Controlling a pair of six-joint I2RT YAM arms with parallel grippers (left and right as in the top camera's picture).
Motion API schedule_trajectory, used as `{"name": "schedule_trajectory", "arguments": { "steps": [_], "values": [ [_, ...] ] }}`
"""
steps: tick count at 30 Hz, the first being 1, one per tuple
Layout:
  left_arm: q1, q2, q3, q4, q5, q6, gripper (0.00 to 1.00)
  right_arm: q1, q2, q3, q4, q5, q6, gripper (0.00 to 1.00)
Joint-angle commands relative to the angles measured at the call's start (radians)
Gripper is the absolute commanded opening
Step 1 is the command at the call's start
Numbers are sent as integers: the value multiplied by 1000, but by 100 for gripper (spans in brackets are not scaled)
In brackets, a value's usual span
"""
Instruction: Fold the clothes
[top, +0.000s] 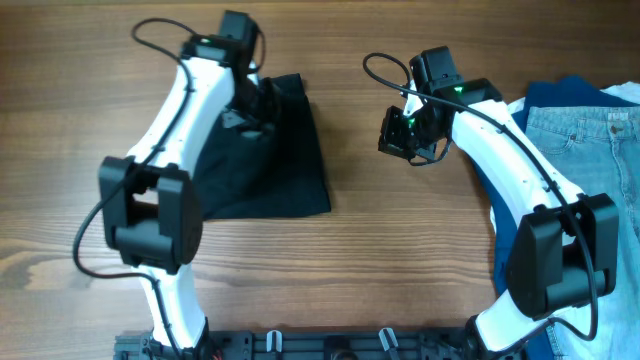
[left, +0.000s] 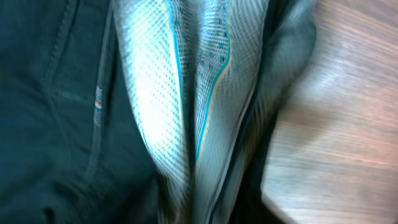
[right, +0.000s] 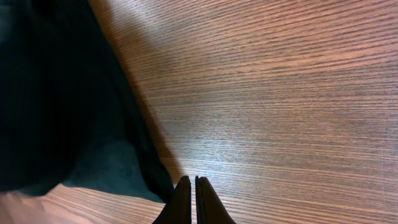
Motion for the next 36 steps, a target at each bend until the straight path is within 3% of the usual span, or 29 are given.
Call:
{"name": "schedule_trajectory", "arguments": {
  "steps": [1,5,8,9,11,12,16,19,24,27,31,34,36],
  "values": [
    [-42,-2,5,5,27,-46,56,2,-7,2,-1,21,-26,4],
    [50,-26,105,-84,-19,-33,62,2,-7,2,38,-31,-215,5],
    [169,-55,157,-135,-23,40,67,8,-7,2,137,-297,-383,9],
    [231,-58,156,-163,-24,64,59,24,-7,2,211,-422,-376,9],
    [299,-52,133,-196,-23,113,31,64,-7,2,329,-476,-256,8],
    [324,-51,110,-199,-23,136,28,94,-7,2,406,-476,-154,6],
    [397,-48,-69,-140,50,163,25,271,26,2,605,-305,-49,7],
    [399,-48,-204,-51,137,221,25,383,116,2,576,-79,18,8],
    [395,-48,-266,-56,134,278,25,385,291,2,520,-65,119,5],
    [401,-50,-266,-68,132,296,24,326,335,1,317,-61,218,4],
    [401,-50,-266,-56,131,296,27,272,330,1,178,-68,221,4],
    [404,-51,-263,-14,129,295,33,245,325,1,144,-131,161,4],
    [406,-51,-262,14,140,296,51,227,286,2,131,-192,61,4]
  ]
}}
